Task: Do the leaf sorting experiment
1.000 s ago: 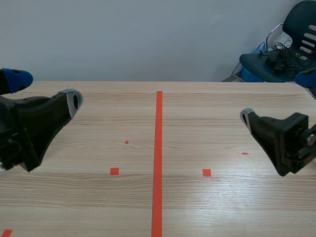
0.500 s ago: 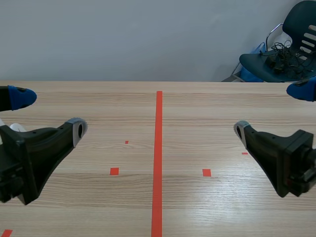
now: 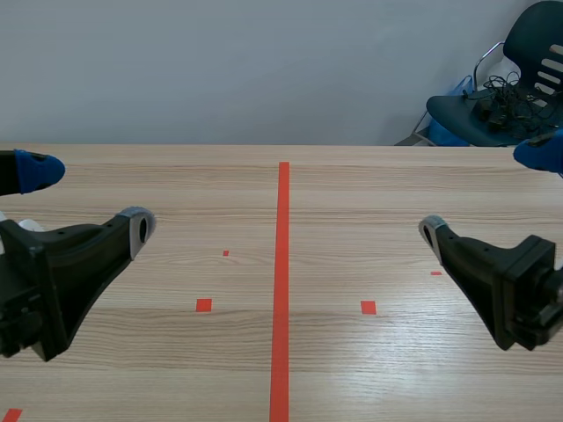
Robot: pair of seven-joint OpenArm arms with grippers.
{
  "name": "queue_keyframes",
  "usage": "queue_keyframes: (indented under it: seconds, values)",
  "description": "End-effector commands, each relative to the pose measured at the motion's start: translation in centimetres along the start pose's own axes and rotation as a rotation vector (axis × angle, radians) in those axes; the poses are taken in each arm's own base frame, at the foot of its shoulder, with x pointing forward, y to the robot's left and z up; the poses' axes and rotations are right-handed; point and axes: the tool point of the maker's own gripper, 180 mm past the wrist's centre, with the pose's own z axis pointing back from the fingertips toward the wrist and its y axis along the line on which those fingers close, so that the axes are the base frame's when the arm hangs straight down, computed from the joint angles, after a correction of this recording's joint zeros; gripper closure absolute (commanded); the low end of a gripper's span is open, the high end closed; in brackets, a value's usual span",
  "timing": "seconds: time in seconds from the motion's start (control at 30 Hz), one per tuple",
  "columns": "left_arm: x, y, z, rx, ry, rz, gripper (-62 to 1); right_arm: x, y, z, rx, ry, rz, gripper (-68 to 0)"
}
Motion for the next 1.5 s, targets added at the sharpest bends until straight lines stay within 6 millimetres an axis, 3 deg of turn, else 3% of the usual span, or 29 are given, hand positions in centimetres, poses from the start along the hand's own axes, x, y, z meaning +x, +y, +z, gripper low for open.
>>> queue_keyframes:
  seconds: [0.0, 1.47]
  values:
    - [0.5, -0.1, -0.1, -0.004, -0.025, 0.008, -62.3, 1.4, -0.5, 0.0, -0.008, -0.050, 0.018, -67.9]
    - [0.5, -0.1, -0.1, -0.004, -0.025, 0.008, -62.3, -0.5, -0.5, -0.1, -0.010, 0.054, 0.025, -67.9]
